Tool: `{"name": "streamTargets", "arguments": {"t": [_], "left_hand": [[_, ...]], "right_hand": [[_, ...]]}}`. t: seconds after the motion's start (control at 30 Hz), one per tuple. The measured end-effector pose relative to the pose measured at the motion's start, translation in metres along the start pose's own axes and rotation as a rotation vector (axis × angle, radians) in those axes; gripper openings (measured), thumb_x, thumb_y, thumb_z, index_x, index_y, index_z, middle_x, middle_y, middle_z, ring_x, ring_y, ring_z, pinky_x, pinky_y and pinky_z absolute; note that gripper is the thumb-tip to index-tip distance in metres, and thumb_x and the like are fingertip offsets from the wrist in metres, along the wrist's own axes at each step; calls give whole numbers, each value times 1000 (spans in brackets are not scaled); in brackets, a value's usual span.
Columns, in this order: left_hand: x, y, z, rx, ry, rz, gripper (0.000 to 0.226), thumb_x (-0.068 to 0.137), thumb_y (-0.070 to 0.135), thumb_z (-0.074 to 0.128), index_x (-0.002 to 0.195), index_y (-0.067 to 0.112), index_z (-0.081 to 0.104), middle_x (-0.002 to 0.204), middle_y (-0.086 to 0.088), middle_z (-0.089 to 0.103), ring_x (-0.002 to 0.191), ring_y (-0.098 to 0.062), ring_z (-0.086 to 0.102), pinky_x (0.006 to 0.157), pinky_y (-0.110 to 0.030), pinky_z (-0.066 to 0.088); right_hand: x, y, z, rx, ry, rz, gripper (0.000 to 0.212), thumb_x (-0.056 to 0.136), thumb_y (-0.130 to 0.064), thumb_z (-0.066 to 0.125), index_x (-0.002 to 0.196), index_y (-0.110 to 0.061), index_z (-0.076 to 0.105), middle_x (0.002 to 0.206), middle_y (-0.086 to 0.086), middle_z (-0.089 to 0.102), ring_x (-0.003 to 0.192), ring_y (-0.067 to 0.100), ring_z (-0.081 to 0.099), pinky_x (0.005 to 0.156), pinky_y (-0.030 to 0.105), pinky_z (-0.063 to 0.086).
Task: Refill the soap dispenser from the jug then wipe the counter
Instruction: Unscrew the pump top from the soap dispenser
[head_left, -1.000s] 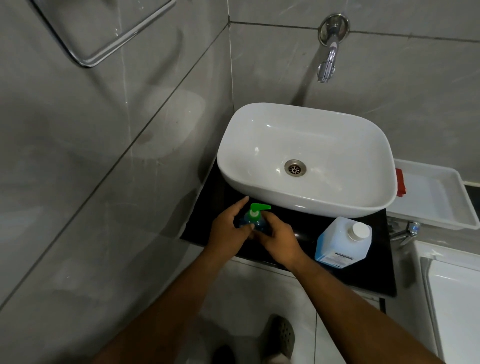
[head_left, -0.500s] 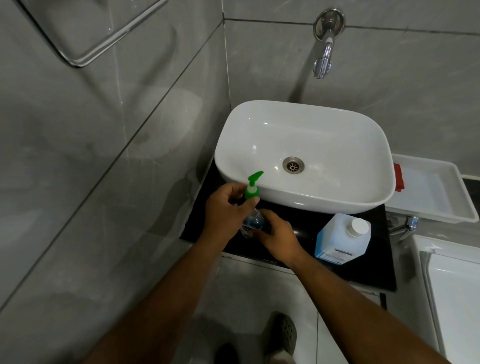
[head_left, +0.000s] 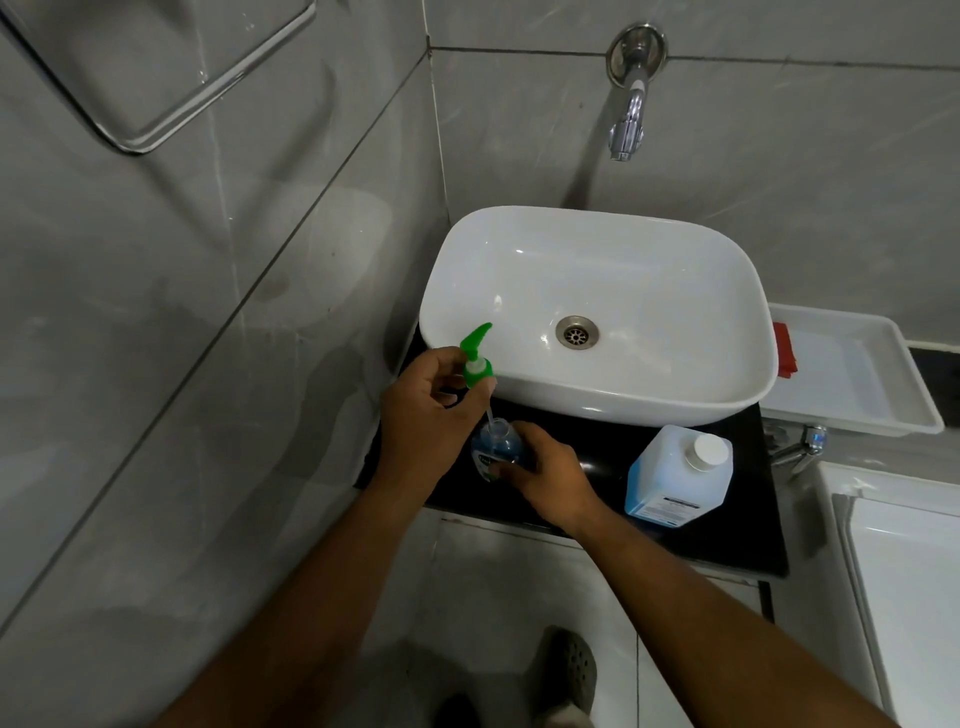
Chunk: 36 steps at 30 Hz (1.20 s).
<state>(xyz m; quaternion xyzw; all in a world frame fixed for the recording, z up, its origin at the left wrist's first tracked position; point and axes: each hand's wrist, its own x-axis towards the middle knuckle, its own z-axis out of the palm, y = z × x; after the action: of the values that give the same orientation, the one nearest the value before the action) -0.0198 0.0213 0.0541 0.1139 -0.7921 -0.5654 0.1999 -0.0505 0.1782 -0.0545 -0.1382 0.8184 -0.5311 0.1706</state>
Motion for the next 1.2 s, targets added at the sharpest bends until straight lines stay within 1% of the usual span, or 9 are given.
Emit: {"name": "streamTargets", "arguments": {"t": [0.17, 0.33, 0.47, 0.63, 0.8, 0.93, 1.03, 1.1, 1.2], "left_hand": [[2, 5, -2, -54, 77, -54, 22, 78, 28, 77, 97, 28, 67, 87, 16, 70, 81, 4, 65, 63, -6, 48], [5, 8, -3, -61, 88, -47, 19, 77, 27, 77, 93, 31, 67, 84, 15, 70, 77, 4, 65, 61, -5, 47], [7, 6, -3, -60, 111, -72, 20, 76, 29, 77, 94, 25, 69, 82, 13, 70, 74, 3, 65, 61, -6, 47], [7, 3, -5, -38, 106, -81, 19, 77, 33, 76, 93, 29, 68, 81, 15, 70, 74, 4, 64, 60, -5, 47], [10, -1, -5, -88, 124, -128, 18, 73, 39, 76, 88, 31, 70, 80, 12, 73, 76, -2, 68, 62, -9, 49], [10, -7, -5, -101, 125, -169, 27, 70, 43, 75, 92, 27, 71, 84, 9, 74, 79, -5, 70, 66, -15, 52], [12, -9, -7, -107, 157, -200, 28, 71, 44, 75, 93, 28, 71, 86, 9, 74, 81, -5, 70, 69, -19, 54], [16, -6, -9, -138, 199, -223, 24, 71, 41, 76, 90, 26, 71, 85, 7, 75, 77, -5, 69, 70, -23, 55], [22, -1, -10, -192, 254, -287, 12, 74, 34, 77, 80, 26, 70, 75, 6, 72, 65, -4, 63, 63, -25, 50]], "right_hand": [[1, -1, 0, -2, 0, 3, 52, 80, -28, 75, 126, -32, 52, 106, -21, 60, 93, -14, 57, 77, 5, 44], [-1, -1, 0, 0, -2, -3, 51, 81, -23, 75, 126, -28, 54, 107, -18, 62, 94, -11, 58, 81, 6, 44], [-3, -2, 0, -2, -3, -6, 51, 82, -22, 74, 128, -26, 53, 110, -14, 63, 97, -5, 59, 81, 6, 44], [-4, -4, 0, -6, -8, -7, 50, 82, -21, 73, 128, -26, 53, 109, -16, 62, 95, -10, 58, 78, 4, 45], [-5, -4, -1, -2, -8, -4, 50, 82, -20, 73, 127, -24, 54, 109, -15, 63, 94, -10, 58, 77, 3, 45], [-6, -4, -2, -11, -6, -8, 51, 82, -21, 73, 128, -24, 53, 110, -14, 63, 94, -8, 58, 78, 3, 44], [-9, -3, -3, -10, 6, -7, 50, 82, -20, 74, 128, -24, 54, 109, -14, 63, 94, -10, 58, 79, 2, 43], [-11, -3, -5, -6, 14, -8, 50, 81, -18, 74, 127, -23, 55, 108, -15, 62, 93, -14, 57, 79, 1, 42], [-16, 0, -9, 2, 27, -2, 49, 82, -15, 74, 126, -22, 55, 108, -13, 63, 95, -17, 56, 80, 1, 42]]}}
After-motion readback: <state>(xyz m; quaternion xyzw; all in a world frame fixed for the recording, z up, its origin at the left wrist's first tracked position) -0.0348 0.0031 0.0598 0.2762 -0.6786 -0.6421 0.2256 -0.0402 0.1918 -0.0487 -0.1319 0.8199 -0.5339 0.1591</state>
